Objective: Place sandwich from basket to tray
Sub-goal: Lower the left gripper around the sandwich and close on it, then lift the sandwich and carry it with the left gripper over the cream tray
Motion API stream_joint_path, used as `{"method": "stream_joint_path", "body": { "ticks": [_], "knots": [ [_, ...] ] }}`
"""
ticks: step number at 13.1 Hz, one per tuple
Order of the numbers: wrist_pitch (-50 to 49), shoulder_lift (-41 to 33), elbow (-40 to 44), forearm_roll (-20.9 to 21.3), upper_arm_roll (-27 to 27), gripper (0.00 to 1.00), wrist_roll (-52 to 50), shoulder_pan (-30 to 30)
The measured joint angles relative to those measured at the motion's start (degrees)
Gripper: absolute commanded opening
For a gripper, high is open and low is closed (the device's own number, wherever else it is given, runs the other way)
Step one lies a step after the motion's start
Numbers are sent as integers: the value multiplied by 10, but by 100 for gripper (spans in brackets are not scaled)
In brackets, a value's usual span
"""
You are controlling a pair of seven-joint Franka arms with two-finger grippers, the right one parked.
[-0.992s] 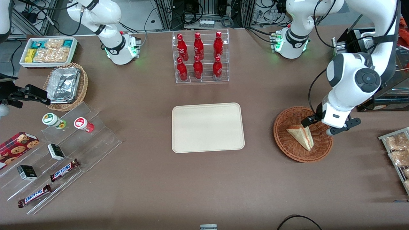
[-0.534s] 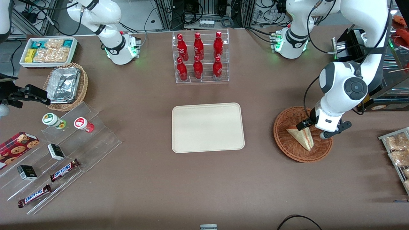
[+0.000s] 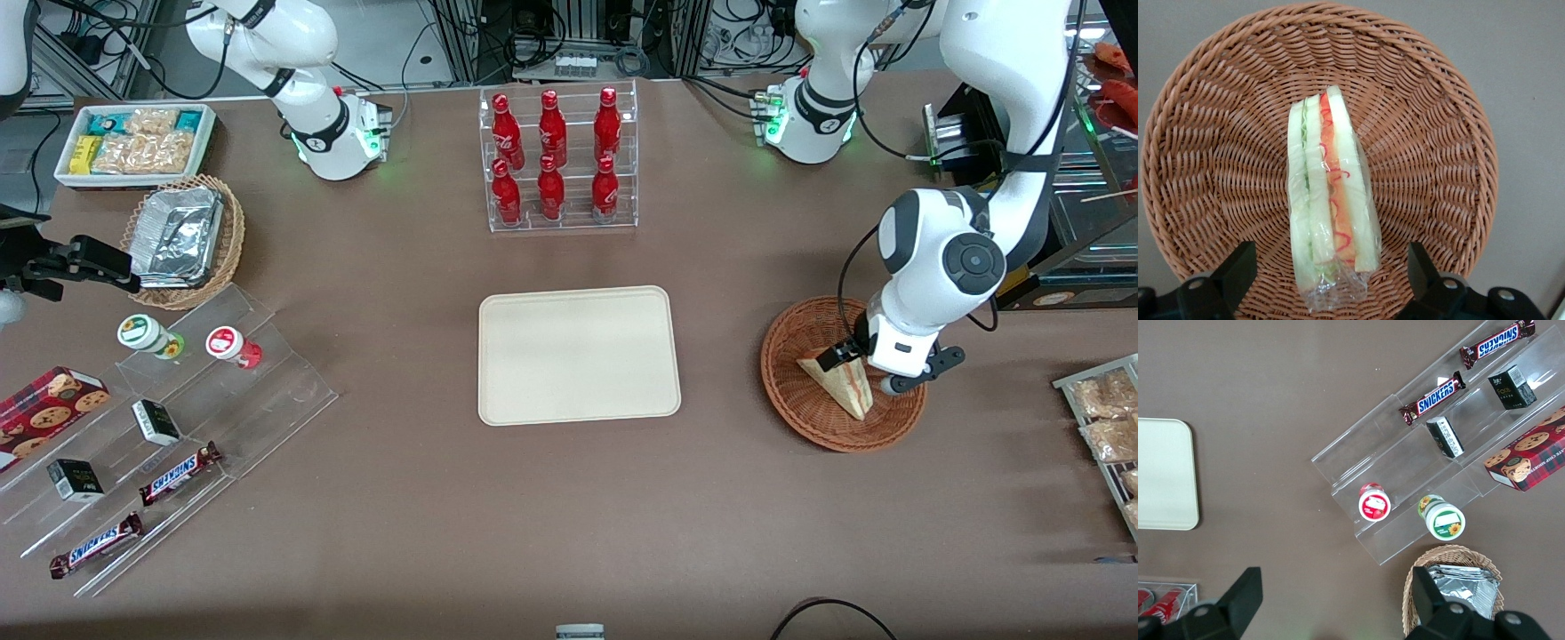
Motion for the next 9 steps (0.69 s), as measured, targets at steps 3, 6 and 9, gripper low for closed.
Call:
{"method": "stream_joint_path", "body": {
  "ticks": [3,6,9],
  "knots": [
    [5,11,0,0,0,78,0,0],
    [6,17,0,0,0,0,-1,1],
    [6,17,2,0,1,0,-2,1]
  ]
}}
